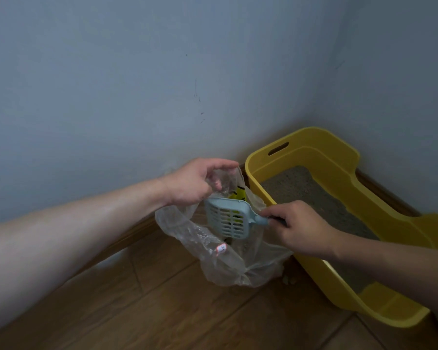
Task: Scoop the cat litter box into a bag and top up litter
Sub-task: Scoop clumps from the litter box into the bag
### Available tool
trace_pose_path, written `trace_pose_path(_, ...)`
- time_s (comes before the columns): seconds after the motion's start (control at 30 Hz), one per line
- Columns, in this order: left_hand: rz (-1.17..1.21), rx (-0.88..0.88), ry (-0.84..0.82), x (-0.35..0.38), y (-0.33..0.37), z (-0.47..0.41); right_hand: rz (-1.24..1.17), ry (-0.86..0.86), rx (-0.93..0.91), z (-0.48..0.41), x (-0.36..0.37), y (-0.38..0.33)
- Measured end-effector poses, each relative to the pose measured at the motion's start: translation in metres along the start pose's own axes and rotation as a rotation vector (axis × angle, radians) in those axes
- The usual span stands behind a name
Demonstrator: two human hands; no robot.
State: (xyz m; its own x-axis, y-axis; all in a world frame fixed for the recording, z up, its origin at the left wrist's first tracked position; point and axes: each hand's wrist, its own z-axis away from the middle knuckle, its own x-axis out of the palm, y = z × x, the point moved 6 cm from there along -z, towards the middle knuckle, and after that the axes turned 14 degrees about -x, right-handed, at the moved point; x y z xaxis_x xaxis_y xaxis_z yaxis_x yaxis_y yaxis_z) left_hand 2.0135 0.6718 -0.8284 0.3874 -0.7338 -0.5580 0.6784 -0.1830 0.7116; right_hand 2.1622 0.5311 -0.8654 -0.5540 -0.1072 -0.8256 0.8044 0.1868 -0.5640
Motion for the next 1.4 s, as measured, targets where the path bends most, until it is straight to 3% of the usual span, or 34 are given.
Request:
trace_pose_path(0.53, 0.008, 0.012, 0.001, 0.001, -0.005, -0.005, 0.029, -0.063, 0.041, -0.011, 0.009, 0.001)
trace_pose_path(0.97, 0.023, 0.021, 0.021, 0.001, 0.000, -0.013, -0.097, -0.037, 0.079, 0.015, -0.003, 0.008)
trace_pose_path(1.4, 0.043, 0.046, 0.064, 0.010, 0.000, -0.040, -0.167, 0.190, 0.076, 0.057, -0.039, 0.016)
